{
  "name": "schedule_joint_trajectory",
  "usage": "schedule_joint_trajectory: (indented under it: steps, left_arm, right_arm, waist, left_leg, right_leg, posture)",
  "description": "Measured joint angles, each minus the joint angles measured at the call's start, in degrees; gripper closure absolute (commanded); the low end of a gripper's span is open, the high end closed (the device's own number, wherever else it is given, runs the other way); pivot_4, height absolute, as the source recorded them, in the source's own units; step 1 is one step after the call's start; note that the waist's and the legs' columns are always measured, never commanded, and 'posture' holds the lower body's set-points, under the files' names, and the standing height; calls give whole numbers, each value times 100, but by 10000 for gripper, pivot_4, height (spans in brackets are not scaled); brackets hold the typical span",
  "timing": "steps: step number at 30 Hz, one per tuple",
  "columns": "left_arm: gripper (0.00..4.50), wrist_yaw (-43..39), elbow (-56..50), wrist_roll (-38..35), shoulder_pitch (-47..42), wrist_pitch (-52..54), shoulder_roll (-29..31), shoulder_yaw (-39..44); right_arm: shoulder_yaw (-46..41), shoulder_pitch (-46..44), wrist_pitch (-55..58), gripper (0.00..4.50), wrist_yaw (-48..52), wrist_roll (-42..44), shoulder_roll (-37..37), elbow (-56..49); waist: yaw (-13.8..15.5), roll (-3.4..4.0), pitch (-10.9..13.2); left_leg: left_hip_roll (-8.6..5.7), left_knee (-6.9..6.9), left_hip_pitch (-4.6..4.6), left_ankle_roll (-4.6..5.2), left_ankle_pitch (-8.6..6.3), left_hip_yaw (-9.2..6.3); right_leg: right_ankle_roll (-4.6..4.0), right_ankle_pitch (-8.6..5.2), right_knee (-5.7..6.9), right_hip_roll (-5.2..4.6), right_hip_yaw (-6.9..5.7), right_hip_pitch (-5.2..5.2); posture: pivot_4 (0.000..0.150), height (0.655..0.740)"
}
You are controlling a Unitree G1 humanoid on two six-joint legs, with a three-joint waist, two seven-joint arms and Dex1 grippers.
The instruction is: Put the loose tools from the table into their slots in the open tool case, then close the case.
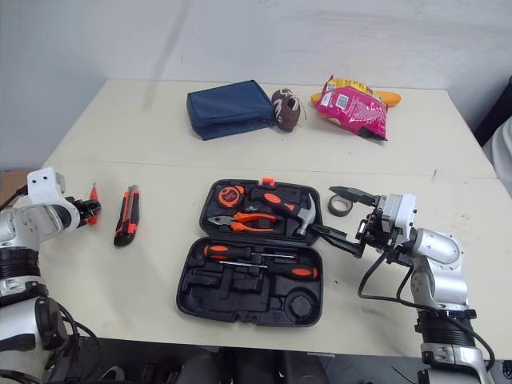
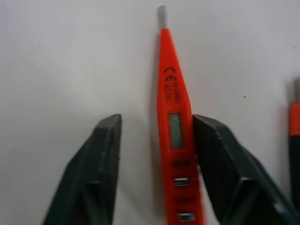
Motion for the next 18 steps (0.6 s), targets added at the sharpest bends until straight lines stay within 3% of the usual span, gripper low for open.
schedule_joint_trajectory:
  steps: [2, 10, 14, 18]
  left_arm:
    - [42035, 5, 0, -57, 16, 0, -74, 240]
    - [42087, -358, -505, -212, 539, -97, -70, 630]
    - [42087, -960, -1395, -348, 1177, -423, 21, 650]
    - [42087, -1814, -2615, -460, 1817, -1017, 476, 677]
  right_arm:
    - [2, 0, -38, 0, 5, 0, -2, 1]
    - [15, 78, -43, 0, 18, 0, -62, -29]
    - [43, 124, -3, 0, 7, 0, -130, -127]
    - [62, 185, 66, 0, 17, 1, -215, -176]
  waist:
    - [12, 1, -1]
    - [-17, 0, 0]
    - [-12, -25, 13]
    - [-7, -34, 15]
  left_leg:
    - [-2, 0, -1, 2, -1, 0]
    - [-1, -4, -4, 3, -2, 0]
    - [2, -3, -13, 0, 0, -4]
    - [0, -9, -14, 2, -2, -4]
  right_leg:
    - [0, 0, -2, -4, 0, 0]
    - [0, 0, -4, -3, 0, -2]
    - [0, 0, -5, -1, -4, -8]
    - [-1, 0, -16, -6, -3, -7]
  posture:
    - [1500, 7400]
    - [1500, 7400]
    - [1500, 7400]
    - [1500, 7400]
